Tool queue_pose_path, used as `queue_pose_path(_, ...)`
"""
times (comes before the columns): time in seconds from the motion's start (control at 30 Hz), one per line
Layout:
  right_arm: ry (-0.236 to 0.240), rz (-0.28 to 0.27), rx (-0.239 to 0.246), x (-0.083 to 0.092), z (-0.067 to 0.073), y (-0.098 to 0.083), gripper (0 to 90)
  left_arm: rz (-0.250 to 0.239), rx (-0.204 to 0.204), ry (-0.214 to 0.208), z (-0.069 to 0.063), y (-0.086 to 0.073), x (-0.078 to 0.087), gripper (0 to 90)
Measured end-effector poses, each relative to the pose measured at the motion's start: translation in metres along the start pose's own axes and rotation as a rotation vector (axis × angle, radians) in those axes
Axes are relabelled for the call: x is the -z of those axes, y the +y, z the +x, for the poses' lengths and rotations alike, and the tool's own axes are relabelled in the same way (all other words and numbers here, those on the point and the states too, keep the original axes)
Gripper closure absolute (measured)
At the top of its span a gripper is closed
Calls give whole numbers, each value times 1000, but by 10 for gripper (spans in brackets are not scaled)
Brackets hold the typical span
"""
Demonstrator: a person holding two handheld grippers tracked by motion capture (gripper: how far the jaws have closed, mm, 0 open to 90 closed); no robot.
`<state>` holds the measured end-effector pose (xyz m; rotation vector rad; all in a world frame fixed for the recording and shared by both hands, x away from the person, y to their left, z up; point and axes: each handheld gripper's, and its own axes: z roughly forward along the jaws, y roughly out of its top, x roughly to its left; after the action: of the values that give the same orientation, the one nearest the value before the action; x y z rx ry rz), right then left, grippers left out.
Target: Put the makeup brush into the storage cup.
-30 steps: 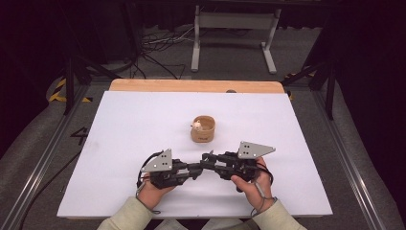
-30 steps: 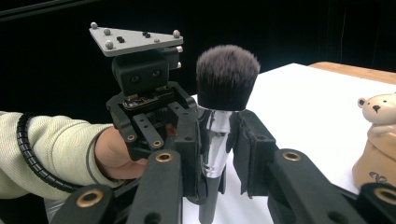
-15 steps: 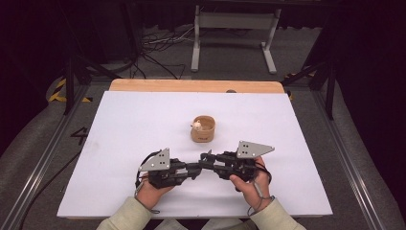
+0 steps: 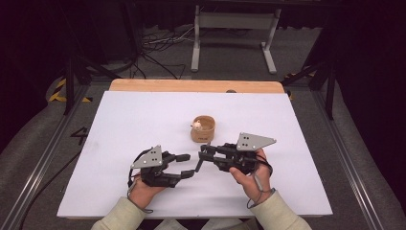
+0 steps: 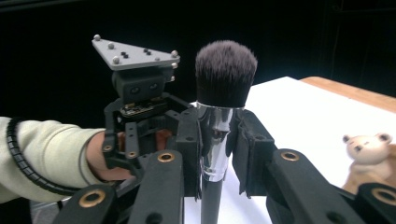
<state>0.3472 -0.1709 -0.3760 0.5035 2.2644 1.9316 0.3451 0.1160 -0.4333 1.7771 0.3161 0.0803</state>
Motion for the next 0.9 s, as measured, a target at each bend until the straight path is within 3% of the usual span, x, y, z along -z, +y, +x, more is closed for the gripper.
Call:
queue_pose_path(0.1, -23, 7, 10, 0, -4, 8, 732, -12, 35, 5, 1, 0, 6, 372)
queue_pose_path(0.57, -95, 28, 37, -2, -21, 34, 732, -54, 8, 90, 3, -2, 29, 114)
queue_pose_path(0.7, -113, 36, 47, -2, -25, 40, 732, -85, 36, 98, 6, -5, 35, 29)
queue_pose_path(0.9, -134, 43, 53, -3, -32, 48, 732, -87, 57, 122, 10, -10, 48, 3)
